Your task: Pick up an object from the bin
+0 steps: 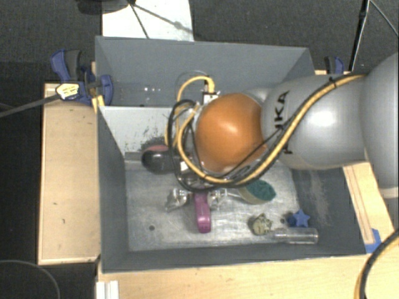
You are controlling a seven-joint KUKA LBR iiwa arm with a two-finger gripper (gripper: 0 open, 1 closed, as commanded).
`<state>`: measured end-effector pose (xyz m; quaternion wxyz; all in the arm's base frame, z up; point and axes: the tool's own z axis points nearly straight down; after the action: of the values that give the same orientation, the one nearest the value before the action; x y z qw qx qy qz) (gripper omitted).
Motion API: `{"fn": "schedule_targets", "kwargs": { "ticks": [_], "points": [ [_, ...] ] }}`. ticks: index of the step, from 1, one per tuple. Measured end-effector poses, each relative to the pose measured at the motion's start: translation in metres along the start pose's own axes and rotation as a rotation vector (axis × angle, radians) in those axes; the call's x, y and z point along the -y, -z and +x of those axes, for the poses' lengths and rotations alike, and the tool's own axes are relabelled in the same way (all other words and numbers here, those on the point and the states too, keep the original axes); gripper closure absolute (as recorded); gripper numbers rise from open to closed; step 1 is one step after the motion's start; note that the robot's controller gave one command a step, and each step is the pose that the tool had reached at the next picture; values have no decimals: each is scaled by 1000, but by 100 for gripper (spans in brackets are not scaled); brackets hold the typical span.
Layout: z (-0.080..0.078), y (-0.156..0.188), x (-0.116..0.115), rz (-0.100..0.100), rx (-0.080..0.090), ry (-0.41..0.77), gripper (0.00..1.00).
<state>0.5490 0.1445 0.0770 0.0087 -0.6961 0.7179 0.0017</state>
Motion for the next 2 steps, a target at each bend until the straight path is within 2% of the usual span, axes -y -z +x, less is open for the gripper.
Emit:
{"fn": "schedule_targets", "kwargs": {
  "ticks": [1,2],
  "points": [
    [5,0,8,-5,-3,2,0],
    [10,0,16,-7,-6,100,0]
  ]
}}
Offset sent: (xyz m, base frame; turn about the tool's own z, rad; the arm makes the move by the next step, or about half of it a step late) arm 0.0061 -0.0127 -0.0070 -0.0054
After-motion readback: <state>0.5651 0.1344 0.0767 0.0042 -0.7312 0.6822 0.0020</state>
